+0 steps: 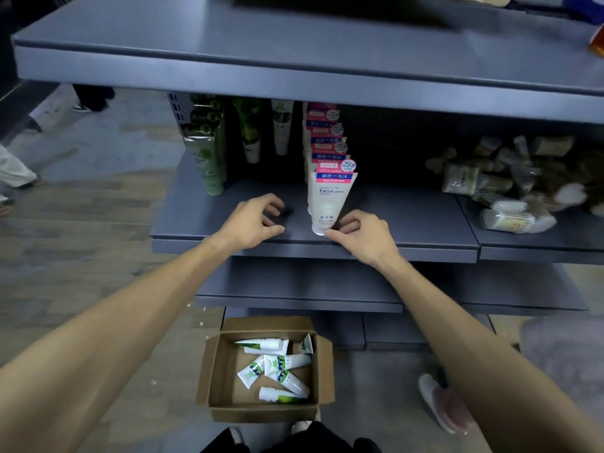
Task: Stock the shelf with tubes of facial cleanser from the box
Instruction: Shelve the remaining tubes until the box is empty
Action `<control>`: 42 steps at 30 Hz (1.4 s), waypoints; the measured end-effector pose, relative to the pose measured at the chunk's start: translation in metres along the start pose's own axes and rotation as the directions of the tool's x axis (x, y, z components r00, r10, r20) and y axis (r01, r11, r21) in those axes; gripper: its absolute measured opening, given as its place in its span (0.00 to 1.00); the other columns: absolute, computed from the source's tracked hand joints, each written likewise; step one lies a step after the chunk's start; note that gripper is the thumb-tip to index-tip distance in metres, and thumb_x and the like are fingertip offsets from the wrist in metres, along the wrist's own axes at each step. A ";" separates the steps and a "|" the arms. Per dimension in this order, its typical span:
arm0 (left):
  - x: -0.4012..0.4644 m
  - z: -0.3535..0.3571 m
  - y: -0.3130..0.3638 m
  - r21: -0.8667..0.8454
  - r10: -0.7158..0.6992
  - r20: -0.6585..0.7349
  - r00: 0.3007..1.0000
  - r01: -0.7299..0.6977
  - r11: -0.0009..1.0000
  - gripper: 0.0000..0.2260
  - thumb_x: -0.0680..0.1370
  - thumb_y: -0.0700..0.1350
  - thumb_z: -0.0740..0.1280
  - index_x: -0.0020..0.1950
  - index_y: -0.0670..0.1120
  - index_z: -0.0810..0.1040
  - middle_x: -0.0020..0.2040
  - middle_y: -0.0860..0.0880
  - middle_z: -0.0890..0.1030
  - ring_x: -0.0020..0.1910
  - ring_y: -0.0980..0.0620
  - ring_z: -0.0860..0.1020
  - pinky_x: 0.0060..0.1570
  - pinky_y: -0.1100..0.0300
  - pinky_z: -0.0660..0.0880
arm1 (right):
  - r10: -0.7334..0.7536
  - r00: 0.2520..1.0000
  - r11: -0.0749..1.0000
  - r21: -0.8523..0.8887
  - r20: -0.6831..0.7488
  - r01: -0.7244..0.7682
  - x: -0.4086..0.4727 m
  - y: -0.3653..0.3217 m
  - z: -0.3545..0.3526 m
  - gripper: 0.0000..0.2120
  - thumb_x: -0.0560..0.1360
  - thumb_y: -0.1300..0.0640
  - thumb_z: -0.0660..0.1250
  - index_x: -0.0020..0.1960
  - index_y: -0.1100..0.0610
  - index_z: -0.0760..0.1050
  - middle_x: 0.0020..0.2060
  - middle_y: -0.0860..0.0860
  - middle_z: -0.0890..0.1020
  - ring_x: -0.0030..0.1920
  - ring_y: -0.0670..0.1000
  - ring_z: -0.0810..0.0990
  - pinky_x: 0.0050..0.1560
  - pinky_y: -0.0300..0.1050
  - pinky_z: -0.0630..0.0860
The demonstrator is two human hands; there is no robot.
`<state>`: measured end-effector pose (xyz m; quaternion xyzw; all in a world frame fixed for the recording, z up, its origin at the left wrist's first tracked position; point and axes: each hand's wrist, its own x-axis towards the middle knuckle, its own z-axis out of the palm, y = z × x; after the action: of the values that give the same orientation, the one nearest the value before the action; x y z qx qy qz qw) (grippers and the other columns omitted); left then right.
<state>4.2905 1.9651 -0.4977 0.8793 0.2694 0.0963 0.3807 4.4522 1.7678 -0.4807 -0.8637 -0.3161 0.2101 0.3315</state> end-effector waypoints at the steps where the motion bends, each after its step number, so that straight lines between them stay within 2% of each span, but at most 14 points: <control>1: -0.007 0.000 -0.004 -0.002 0.010 0.018 1.000 -0.010 1.000 0.17 0.72 0.46 0.75 0.59 0.52 0.75 0.54 0.52 0.81 0.42 0.58 0.83 0.47 0.60 0.79 | 0.013 1.000 1.000 0.000 0.004 -0.013 -0.008 0.001 0.009 0.20 0.67 0.41 0.76 0.52 0.51 0.78 0.42 0.43 0.84 0.42 0.41 0.82 0.42 0.38 0.80; 4: -0.031 0.004 -0.014 -0.020 0.048 0.039 0.998 -0.047 0.999 0.16 0.73 0.47 0.74 0.59 0.51 0.76 0.53 0.52 0.81 0.44 0.57 0.82 0.50 0.57 0.79 | 0.039 0.999 0.999 -0.017 0.029 -0.038 -0.028 0.002 0.037 0.20 0.68 0.42 0.76 0.54 0.52 0.78 0.42 0.44 0.83 0.45 0.43 0.81 0.49 0.40 0.79; 6: -0.049 0.009 -0.021 0.003 0.088 -0.008 0.996 -0.088 0.996 0.13 0.74 0.47 0.72 0.57 0.52 0.76 0.51 0.55 0.80 0.44 0.58 0.81 0.48 0.55 0.80 | 0.066 0.997 0.997 -0.043 0.029 -0.065 -0.038 0.001 0.055 0.20 0.68 0.42 0.76 0.53 0.52 0.78 0.43 0.45 0.83 0.47 0.44 0.81 0.50 0.39 0.78; 9: -0.078 0.021 -0.034 0.188 0.205 -0.052 0.977 -0.192 0.963 0.11 0.75 0.49 0.69 0.56 0.53 0.74 0.51 0.57 0.79 0.46 0.58 0.79 0.44 0.55 0.79 | 0.096 0.995 0.991 -0.095 0.020 -0.094 -0.053 0.001 0.083 0.19 0.68 0.43 0.76 0.52 0.53 0.78 0.43 0.46 0.83 0.48 0.47 0.81 0.52 0.43 0.78; 12: -0.101 0.037 -0.057 0.303 0.253 0.033 0.967 -0.251 0.920 0.12 0.75 0.50 0.67 0.57 0.52 0.74 0.51 0.55 0.78 0.48 0.54 0.79 0.44 0.54 0.77 | 0.111 0.993 0.981 -0.161 0.034 -0.104 -0.069 0.009 0.111 0.19 0.69 0.43 0.75 0.54 0.53 0.77 0.42 0.46 0.82 0.47 0.48 0.82 0.55 0.49 0.79; 17: -0.132 0.073 -0.111 0.292 0.108 0.149 0.983 -0.148 0.945 0.12 0.74 0.51 0.67 0.56 0.52 0.74 0.51 0.54 0.78 0.48 0.50 0.80 0.44 0.50 0.78 | 0.194 0.980 0.967 -0.175 0.042 -0.184 -0.090 0.038 0.153 0.19 0.70 0.44 0.75 0.53 0.54 0.77 0.39 0.46 0.82 0.44 0.47 0.81 0.54 0.45 0.79; 21: -0.148 0.108 -0.154 0.292 0.006 0.237 0.972 -0.077 0.953 0.12 0.74 0.50 0.68 0.56 0.52 0.74 0.52 0.53 0.79 0.48 0.50 0.80 0.45 0.51 0.77 | 0.256 0.962 0.946 -0.230 0.097 -0.228 -0.095 0.069 0.184 0.20 0.71 0.44 0.74 0.55 0.55 0.77 0.38 0.46 0.81 0.43 0.46 0.79 0.51 0.44 0.78; 26: -0.159 0.164 -0.208 0.255 -0.099 0.313 0.945 0.017 0.967 0.13 0.71 0.50 0.70 0.53 0.56 0.71 0.48 0.55 0.77 0.43 0.47 0.80 0.43 0.48 0.79 | 0.235 0.962 0.895 -0.417 0.140 -0.158 -0.089 0.124 0.224 0.17 0.71 0.48 0.72 0.54 0.57 0.75 0.46 0.53 0.83 0.48 0.58 0.81 0.47 0.51 0.79; 30: -0.168 0.216 -0.253 0.284 -0.189 0.312 0.931 0.098 0.954 0.13 0.73 0.48 0.71 0.56 0.52 0.75 0.53 0.52 0.79 0.48 0.49 0.80 0.46 0.50 0.78 | 0.230 0.957 0.858 -0.501 0.178 -0.114 -0.077 0.179 0.266 0.18 0.72 0.48 0.71 0.57 0.55 0.74 0.51 0.56 0.82 0.49 0.61 0.81 0.45 0.49 0.77; 32: -0.174 0.241 -0.270 0.301 -0.256 0.383 0.888 0.142 0.943 0.15 0.73 0.49 0.71 0.58 0.53 0.74 0.55 0.52 0.79 0.50 0.48 0.79 0.48 0.50 0.78 | 0.254 0.943 0.851 -0.513 0.215 -0.113 -0.080 0.207 0.288 0.17 0.73 0.50 0.67 0.59 0.56 0.74 0.52 0.57 0.82 0.50 0.64 0.80 0.43 0.46 0.71; 34: -0.180 0.261 -0.284 0.315 -0.375 0.472 0.798 0.244 0.917 0.17 0.73 0.50 0.71 0.59 0.54 0.73 0.55 0.53 0.79 0.51 0.48 0.78 0.50 0.51 0.77 | 0.264 0.926 0.854 -0.512 0.271 -0.093 -0.085 0.228 0.306 0.15 0.75 0.51 0.64 0.58 0.57 0.74 0.52 0.60 0.81 0.49 0.65 0.79 0.42 0.45 0.68; 36: -0.184 0.281 -0.297 0.351 -0.449 0.538 0.714 0.294 0.889 0.17 0.73 0.49 0.72 0.60 0.54 0.72 0.55 0.52 0.79 0.52 0.48 0.78 0.52 0.51 0.77 | 0.261 0.907 0.852 -0.520 0.330 -0.056 -0.091 0.245 0.320 0.13 0.76 0.53 0.65 0.57 0.58 0.75 0.51 0.61 0.81 0.49 0.64 0.79 0.42 0.45 0.68; 39: -0.187 0.306 -0.314 0.356 -0.504 0.543 0.672 0.359 0.863 0.17 0.73 0.47 0.72 0.60 0.52 0.72 0.57 0.50 0.79 0.54 0.48 0.78 0.54 0.50 0.77 | 0.269 0.860 0.829 -0.558 0.434 0.022 -0.092 0.268 0.341 0.16 0.75 0.54 0.69 0.59 0.59 0.75 0.54 0.60 0.80 0.53 0.62 0.78 0.45 0.47 0.70; 42: -0.182 0.327 -0.332 0.367 -0.547 0.528 0.650 0.407 0.837 0.17 0.72 0.47 0.72 0.60 0.52 0.73 0.58 0.50 0.79 0.56 0.48 0.77 0.56 0.51 0.76 | 0.318 0.822 0.807 -0.590 0.473 0.028 -0.086 0.290 0.366 0.15 0.75 0.53 0.69 0.59 0.59 0.74 0.57 0.59 0.79 0.57 0.62 0.77 0.51 0.49 0.72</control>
<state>4.1276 1.8508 -0.9573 0.7941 0.3624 -0.3284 0.3608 4.2993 1.7021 -0.9253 -0.8468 -0.3758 0.3705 -0.0667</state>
